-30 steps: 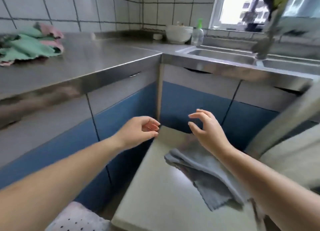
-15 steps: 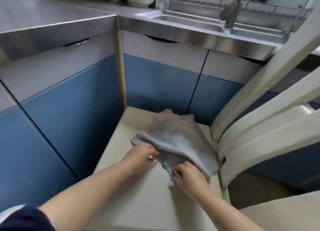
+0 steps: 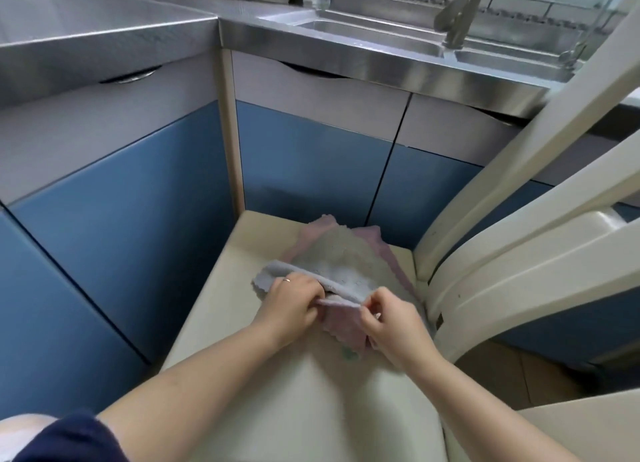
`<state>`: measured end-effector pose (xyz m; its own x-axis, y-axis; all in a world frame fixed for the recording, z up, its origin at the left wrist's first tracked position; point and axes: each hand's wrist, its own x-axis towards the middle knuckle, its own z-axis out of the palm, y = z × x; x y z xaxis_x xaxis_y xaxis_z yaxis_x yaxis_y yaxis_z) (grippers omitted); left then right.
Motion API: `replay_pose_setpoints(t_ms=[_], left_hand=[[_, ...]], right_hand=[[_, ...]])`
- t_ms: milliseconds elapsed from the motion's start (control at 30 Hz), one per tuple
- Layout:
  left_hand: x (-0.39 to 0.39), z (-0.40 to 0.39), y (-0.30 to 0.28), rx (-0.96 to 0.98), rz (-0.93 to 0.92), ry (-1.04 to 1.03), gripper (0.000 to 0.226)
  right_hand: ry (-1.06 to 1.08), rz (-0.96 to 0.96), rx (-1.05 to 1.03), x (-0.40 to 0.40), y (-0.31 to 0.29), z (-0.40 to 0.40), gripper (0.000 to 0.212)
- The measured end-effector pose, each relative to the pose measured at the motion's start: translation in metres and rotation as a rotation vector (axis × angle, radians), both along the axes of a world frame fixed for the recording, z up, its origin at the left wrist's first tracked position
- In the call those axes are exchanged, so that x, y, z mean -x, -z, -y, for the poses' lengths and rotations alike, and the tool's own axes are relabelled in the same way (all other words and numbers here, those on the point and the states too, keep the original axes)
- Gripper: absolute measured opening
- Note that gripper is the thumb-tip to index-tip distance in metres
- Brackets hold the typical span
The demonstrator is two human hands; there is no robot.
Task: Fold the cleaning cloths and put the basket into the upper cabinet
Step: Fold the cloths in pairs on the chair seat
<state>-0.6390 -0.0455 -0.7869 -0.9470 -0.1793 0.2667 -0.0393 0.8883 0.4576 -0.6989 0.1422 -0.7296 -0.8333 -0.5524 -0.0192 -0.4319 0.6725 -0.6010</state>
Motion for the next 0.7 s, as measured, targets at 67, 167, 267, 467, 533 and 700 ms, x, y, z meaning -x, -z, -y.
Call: replay_pose_setpoints(t_ms=[67,167,267,467,533,700], left_hand=[[0.007,0.006,-0.011,-0.045,0.003,-0.074,0.020],[0.016,0.019,-0.030,-0.025,-0.023,-0.117,0.025],[0.025,0.034,-0.057,-0.028,-0.073,-0.145,0.023],[0.036,0.068,-0.140,-0.016,-0.227,-0.180,0.016],[0.033,0.078,-0.168,-0.032,-0.297,-0.212,0.012],[0.011,0.101,-0.229,-0.027,-0.449,-0.278,0.014]], right_hand=[[-0.005,-0.050,0.060,0.008,-0.026,-0.002,0.006],[-0.020,-0.184,0.062,0.027,-0.058,-0.003,0.012],[-0.045,-0.396,-0.052,0.052,-0.082,-0.003,0.033],[0.029,-0.587,-0.096,0.091,-0.150,0.001,0.017],[0.053,-0.645,-0.050,0.100,-0.174,0.005,0.018],[0.070,-0.758,0.078,0.109,-0.218,0.018,0.018]])
